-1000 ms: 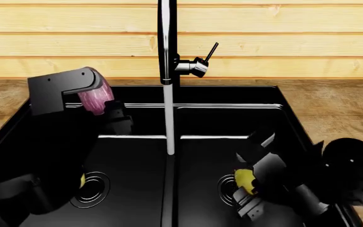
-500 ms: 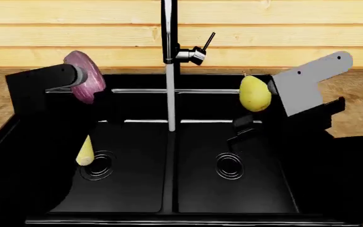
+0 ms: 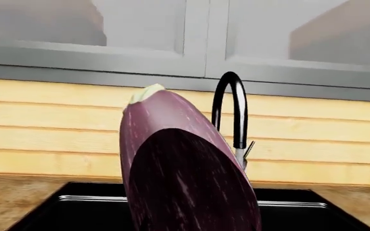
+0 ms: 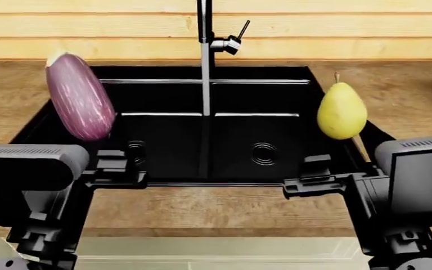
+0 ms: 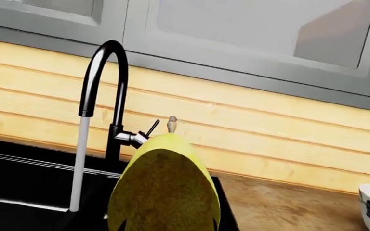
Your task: Pick the pears and eggplants from the sink and place them in one bowl. Place the corn in the other bowl. Then turn off the sink faucet.
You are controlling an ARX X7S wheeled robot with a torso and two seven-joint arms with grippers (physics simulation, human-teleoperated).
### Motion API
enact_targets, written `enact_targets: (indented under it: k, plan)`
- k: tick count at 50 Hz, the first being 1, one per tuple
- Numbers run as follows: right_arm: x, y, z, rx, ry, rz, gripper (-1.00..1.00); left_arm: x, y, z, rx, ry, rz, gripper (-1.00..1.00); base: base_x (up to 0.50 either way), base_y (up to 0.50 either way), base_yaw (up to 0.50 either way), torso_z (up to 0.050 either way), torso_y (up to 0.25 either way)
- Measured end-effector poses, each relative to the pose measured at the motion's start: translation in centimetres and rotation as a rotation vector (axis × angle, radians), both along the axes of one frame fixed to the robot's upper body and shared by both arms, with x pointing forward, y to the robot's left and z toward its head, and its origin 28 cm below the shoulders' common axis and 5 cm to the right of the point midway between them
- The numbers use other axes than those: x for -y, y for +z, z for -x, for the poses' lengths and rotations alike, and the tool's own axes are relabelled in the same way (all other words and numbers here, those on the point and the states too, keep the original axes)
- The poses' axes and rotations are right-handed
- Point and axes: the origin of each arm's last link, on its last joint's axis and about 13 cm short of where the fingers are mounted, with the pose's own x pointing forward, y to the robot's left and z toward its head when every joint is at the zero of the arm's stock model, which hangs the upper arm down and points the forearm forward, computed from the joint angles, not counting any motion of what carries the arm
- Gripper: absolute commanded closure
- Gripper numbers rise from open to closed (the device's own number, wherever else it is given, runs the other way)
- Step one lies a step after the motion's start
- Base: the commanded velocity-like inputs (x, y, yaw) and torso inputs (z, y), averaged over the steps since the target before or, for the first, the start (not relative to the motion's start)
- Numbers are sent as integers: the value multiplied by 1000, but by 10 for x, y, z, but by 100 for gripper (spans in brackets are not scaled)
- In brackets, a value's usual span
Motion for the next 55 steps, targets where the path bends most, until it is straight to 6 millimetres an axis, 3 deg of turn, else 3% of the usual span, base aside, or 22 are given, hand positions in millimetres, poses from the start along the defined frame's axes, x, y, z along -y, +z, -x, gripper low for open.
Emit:
enact_targets:
  k: [26, 55]
  plan:
    - [-5, 0, 16, 145, -55, -30, 100, 5, -7, 9, 27, -30, -61, 100, -2, -479, 0, 0, 0]
    - [-3, 2, 21, 193, -70, -76, 100, 8, -8, 11, 26, -56, -69, 100, 76, -500, 0, 0, 0]
